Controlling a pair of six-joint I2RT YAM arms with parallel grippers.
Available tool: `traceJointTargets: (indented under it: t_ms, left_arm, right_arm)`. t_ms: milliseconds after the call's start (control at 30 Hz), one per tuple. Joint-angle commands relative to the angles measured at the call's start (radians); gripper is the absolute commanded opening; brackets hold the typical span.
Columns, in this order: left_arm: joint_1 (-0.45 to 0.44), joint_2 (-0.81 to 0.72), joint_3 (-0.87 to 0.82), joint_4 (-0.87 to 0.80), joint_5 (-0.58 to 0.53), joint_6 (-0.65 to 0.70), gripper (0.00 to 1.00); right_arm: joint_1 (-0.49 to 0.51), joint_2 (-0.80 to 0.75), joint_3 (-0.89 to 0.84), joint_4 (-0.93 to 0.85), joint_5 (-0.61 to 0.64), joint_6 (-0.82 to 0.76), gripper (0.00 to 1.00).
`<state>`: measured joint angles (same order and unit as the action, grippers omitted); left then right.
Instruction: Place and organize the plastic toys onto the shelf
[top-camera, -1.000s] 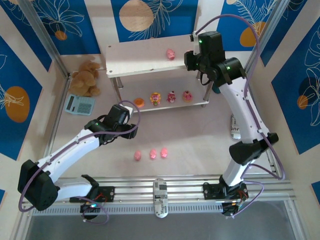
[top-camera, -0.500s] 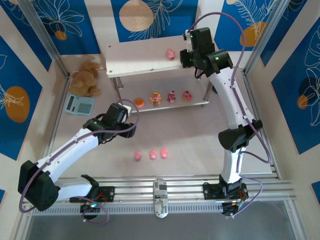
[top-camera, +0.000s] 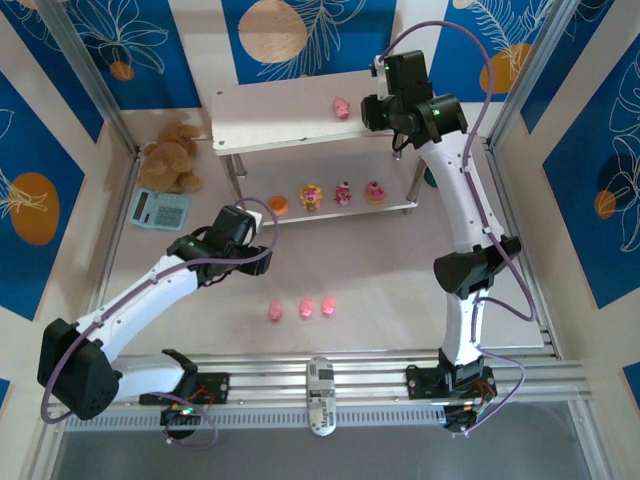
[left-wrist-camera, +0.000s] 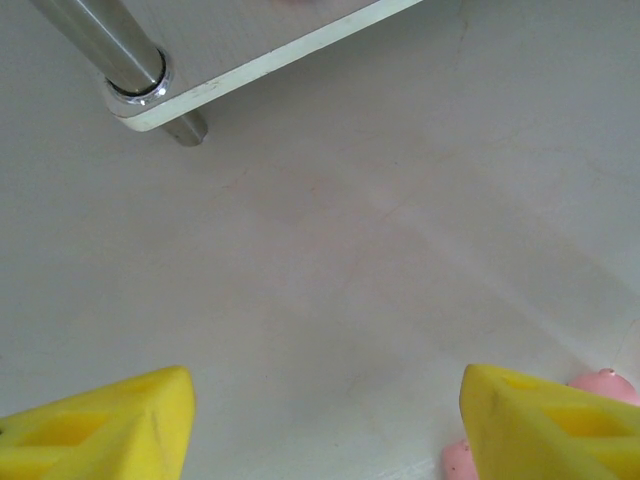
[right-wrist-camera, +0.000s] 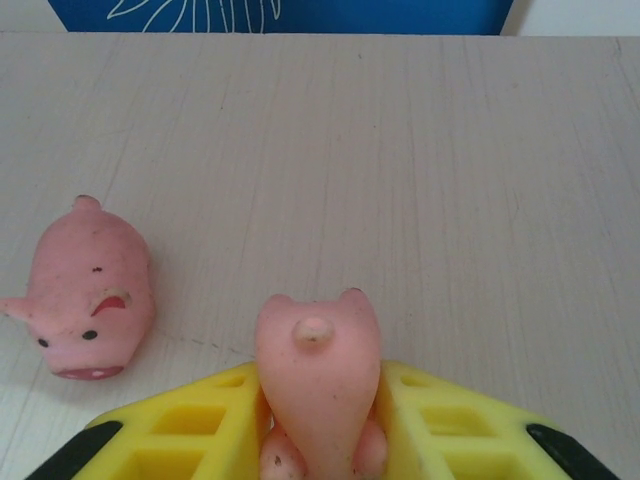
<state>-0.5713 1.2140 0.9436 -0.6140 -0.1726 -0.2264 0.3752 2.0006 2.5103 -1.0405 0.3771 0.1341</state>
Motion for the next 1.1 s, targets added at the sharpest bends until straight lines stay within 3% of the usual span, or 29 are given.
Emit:
traceJointTargets:
  t_ms: [0,233,633,1067]
  left_arm:
    - [0.015,-0.001,0.018,-0.003,0.01,0.01,0.7]
    - [0.016,-0.002,0.017,-0.007,0.008,0.009,0.7]
    - [0.021,-0.011,0.007,-0.009,0.004,0.008,0.7]
    - [0.022,-0.018,-0.002,-0.003,0.007,0.006,0.7]
  right_arm:
    - [-0.01,0.045,0.037,-0.019,-0.03,-0.013,0.32]
    - [-0.02,0.07,0.049,-0.006,-0.035,-0.006,0.44]
    - [-0.036,0.083,0.062,0.002,-0.063,0.01,0.5]
    - [-0.098,0.015,0.037,0.031,-0.24,0.117,0.61]
